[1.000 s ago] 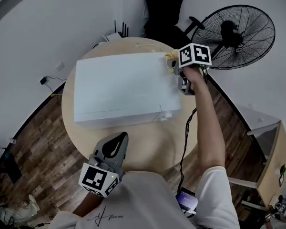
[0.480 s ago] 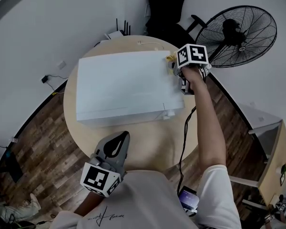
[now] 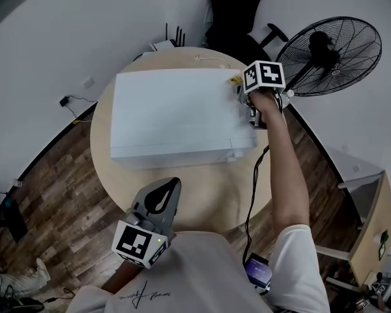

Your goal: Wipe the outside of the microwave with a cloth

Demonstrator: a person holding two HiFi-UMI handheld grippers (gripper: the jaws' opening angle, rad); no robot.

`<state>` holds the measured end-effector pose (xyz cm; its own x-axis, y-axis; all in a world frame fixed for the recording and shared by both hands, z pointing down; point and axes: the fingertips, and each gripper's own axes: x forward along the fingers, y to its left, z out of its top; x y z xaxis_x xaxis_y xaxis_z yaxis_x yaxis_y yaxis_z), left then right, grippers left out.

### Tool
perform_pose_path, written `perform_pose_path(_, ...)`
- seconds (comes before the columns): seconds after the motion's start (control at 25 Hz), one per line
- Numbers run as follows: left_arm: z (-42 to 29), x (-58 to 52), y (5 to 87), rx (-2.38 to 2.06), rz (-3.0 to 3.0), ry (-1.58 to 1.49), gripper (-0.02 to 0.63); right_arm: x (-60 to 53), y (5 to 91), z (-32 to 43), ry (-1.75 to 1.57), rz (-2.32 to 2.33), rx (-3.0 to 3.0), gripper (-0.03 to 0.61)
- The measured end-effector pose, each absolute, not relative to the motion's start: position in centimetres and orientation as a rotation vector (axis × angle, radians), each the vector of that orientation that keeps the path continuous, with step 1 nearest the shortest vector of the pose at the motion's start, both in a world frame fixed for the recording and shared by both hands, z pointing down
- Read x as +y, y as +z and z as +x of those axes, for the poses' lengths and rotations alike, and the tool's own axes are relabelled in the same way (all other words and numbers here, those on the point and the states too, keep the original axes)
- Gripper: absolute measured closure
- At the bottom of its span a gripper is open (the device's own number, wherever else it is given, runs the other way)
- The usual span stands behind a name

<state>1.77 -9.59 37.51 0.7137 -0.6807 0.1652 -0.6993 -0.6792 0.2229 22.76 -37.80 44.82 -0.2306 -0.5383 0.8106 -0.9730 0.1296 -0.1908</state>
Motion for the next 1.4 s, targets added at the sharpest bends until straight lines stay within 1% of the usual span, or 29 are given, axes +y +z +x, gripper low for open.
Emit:
perform_pose_path(0.72,0.2,-8.5,37.1,-1.090,2.649,0.070,0.620,-37.3,44.8,20.5,0.924,1.489,-1.792,0.451)
perform_pose_path(1.4,-1.0,-8.6,37.2,-1.113,2.626,0.052,0.620,-37.5,44.7,14.8,0.956,1.393,-1.866,0.451)
